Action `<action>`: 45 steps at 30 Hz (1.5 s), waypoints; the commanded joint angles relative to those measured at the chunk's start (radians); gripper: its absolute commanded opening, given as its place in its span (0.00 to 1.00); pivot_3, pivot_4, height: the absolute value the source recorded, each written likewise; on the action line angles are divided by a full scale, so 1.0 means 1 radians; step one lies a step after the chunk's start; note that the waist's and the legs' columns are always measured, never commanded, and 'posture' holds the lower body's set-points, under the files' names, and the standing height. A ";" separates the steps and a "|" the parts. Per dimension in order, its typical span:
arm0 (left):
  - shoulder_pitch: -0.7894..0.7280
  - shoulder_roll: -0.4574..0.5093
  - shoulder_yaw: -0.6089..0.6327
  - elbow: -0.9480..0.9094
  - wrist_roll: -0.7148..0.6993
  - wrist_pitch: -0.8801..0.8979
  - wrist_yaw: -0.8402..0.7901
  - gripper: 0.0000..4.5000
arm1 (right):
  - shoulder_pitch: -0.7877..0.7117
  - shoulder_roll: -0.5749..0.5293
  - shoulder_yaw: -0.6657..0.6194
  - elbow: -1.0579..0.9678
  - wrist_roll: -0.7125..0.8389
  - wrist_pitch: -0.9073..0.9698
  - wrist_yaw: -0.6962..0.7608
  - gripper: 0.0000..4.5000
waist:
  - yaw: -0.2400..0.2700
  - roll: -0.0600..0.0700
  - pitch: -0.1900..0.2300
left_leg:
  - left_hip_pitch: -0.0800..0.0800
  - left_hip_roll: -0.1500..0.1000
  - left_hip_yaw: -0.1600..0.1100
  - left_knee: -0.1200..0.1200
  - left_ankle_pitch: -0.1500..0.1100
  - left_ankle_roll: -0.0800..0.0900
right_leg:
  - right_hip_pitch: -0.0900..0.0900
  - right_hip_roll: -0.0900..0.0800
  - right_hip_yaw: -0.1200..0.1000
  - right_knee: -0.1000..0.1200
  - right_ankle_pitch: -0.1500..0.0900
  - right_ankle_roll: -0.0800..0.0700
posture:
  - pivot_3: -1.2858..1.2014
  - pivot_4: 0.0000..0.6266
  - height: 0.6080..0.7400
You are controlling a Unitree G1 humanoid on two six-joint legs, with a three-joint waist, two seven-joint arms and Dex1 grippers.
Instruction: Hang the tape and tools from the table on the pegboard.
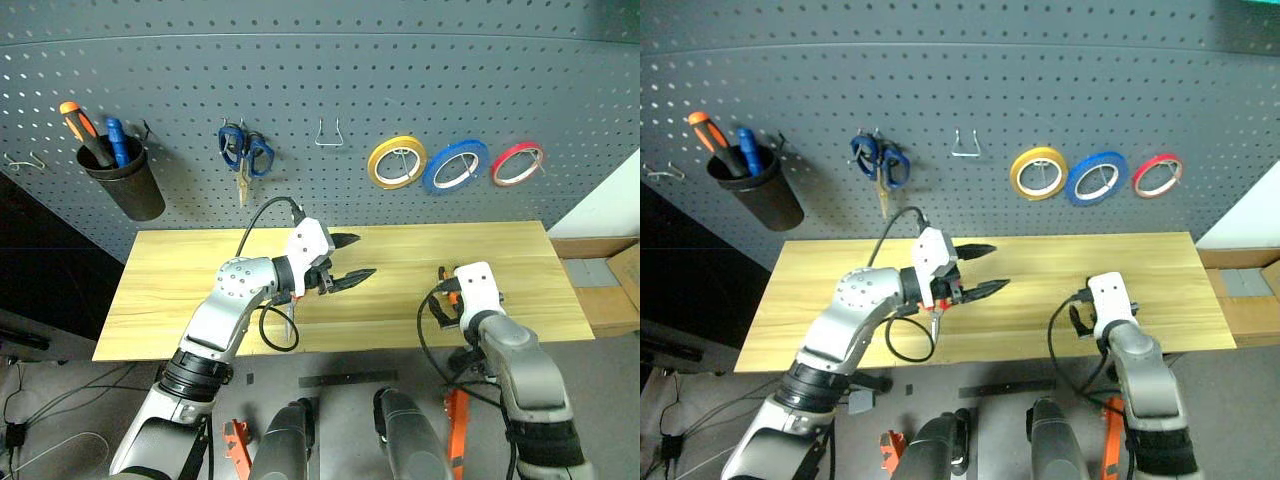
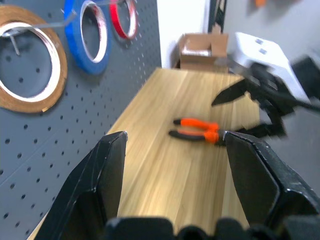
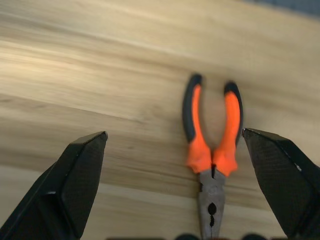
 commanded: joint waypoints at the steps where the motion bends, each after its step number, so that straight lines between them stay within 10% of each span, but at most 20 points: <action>1: -0.013 0.002 0.001 -0.003 0.008 -0.035 -0.008 0.74 | -0.081 -0.030 -0.059 0.158 0.021 0.004 -0.022 1.00 | 0.001 0.000 0.000 | 0.000 0.000 0.000 0.000 0.001 0.000 | 0.000 0.000 0.000 0.000 0.002 -0.001 | 0.44 0.40 1.00; 18: 0.015 0.004 0.017 -0.025 0.011 -0.012 0.021 0.74 | -0.337 -0.056 -0.130 0.687 0.126 -0.049 -0.038 1.00 | 0.004 0.001 -0.002 | -0.001 0.000 0.000 0.000 0.002 0.000 | 0.000 0.001 0.000 0.000 0.005 -0.003 | 0.46 0.37 1.00; 26: 0.035 0.020 0.037 -0.023 0.014 -0.025 0.041 0.74 | -0.359 -0.074 -0.110 0.744 0.146 -0.047 -0.026 0.55 | 0.005 0.000 -0.010 | -0.001 0.000 0.000 -0.001 0.002 0.000 | 0.000 0.001 0.000 -0.001 0.005 -0.003 | 0.46 0.35 1.00; 45: 0.209 0.069 0.334 -0.215 -0.103 0.099 0.240 0.74 | -0.336 0.187 0.214 -0.291 0.175 0.094 -0.067 0.55 | 0.012 0.000 -0.012 | -0.003 0.002 -0.002 -0.001 0.002 -0.002 | -0.003 0.003 0.000 0.000 0.005 -0.003 | 0.48 0.32 1.00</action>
